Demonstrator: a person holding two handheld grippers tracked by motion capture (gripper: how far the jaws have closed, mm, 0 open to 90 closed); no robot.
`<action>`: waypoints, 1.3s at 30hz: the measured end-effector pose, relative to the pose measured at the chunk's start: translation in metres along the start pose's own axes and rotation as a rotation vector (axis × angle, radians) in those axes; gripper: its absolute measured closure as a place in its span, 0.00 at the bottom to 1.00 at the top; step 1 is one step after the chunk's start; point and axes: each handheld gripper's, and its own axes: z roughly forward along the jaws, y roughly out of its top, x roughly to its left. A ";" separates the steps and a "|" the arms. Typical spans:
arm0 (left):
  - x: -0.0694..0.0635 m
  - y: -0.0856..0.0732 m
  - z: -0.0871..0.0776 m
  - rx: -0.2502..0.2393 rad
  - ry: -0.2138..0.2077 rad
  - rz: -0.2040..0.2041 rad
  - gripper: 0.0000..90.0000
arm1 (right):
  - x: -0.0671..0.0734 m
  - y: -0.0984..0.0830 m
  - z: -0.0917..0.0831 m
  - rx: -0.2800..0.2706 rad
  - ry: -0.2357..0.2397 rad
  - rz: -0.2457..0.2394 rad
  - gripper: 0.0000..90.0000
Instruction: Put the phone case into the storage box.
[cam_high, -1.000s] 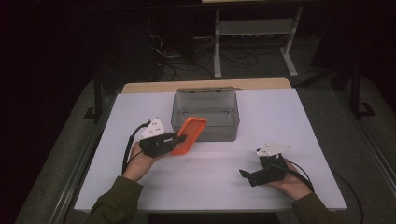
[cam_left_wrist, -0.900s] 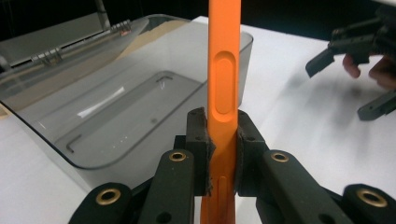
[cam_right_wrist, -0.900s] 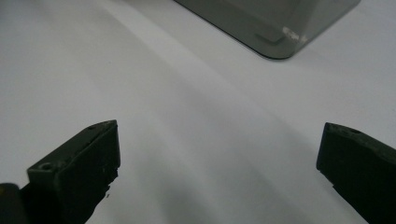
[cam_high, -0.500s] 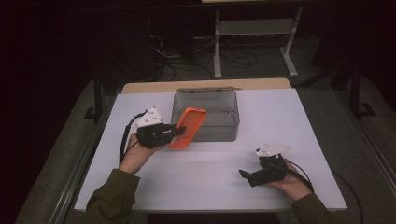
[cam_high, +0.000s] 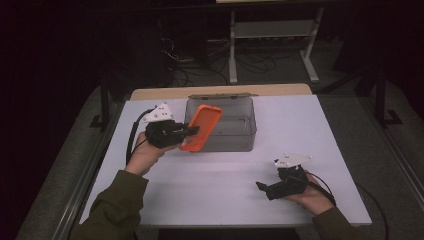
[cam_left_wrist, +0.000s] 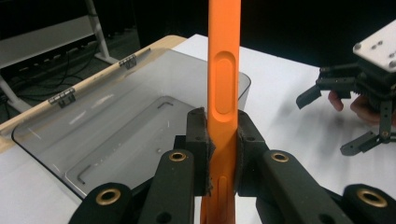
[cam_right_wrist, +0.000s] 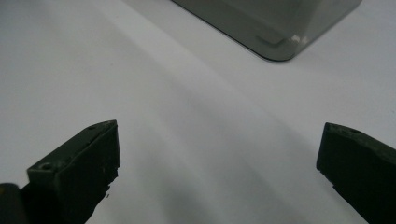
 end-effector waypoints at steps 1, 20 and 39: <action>0.001 0.002 0.000 -0.002 -0.002 -0.001 0.88 | 0.000 0.000 0.000 0.000 0.000 0.001 0.00; 0.018 0.038 0.010 0.001 0.000 0.009 0.88 | 0.000 0.000 0.000 -0.004 0.005 0.006 0.00; 0.036 0.060 0.033 0.056 0.028 -0.002 0.88 | -0.001 0.000 -0.002 -0.016 0.016 0.015 0.00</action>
